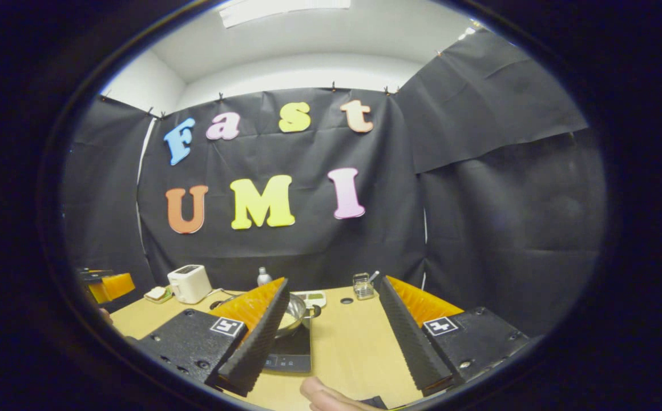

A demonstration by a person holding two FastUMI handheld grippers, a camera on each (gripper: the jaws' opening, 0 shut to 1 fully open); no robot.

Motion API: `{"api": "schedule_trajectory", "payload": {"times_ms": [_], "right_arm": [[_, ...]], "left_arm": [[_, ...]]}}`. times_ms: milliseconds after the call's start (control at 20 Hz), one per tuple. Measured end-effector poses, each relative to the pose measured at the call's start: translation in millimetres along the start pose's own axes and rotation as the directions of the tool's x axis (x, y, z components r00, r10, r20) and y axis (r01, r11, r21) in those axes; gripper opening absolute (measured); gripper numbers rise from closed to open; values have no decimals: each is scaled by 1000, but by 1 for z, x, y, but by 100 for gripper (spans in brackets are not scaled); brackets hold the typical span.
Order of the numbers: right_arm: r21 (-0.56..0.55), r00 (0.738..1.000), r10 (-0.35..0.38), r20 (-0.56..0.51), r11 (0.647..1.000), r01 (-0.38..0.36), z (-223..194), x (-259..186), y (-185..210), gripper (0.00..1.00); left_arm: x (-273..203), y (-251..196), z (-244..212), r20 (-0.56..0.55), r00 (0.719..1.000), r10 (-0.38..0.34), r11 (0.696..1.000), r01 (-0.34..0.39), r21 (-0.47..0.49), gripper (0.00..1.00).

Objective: First push the handle of the pot to place it horizontally, then grasp the pot with both hands and set it on the induction cooktop.

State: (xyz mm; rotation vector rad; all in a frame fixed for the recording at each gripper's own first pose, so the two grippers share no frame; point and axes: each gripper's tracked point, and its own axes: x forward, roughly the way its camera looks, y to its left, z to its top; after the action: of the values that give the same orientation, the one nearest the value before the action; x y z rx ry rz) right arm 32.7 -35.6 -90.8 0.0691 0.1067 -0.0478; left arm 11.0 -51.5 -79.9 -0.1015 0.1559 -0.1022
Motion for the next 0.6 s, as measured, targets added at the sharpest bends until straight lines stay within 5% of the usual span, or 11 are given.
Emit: {"api": "schedule_trajectory", "payload": {"times_ms": [600], "right_arm": [[-39,991,58,122,998,-54,44,-54,17,96]], "left_arm": [[-49,-6,42,124,992,-3,997,-7,81,94]]}}
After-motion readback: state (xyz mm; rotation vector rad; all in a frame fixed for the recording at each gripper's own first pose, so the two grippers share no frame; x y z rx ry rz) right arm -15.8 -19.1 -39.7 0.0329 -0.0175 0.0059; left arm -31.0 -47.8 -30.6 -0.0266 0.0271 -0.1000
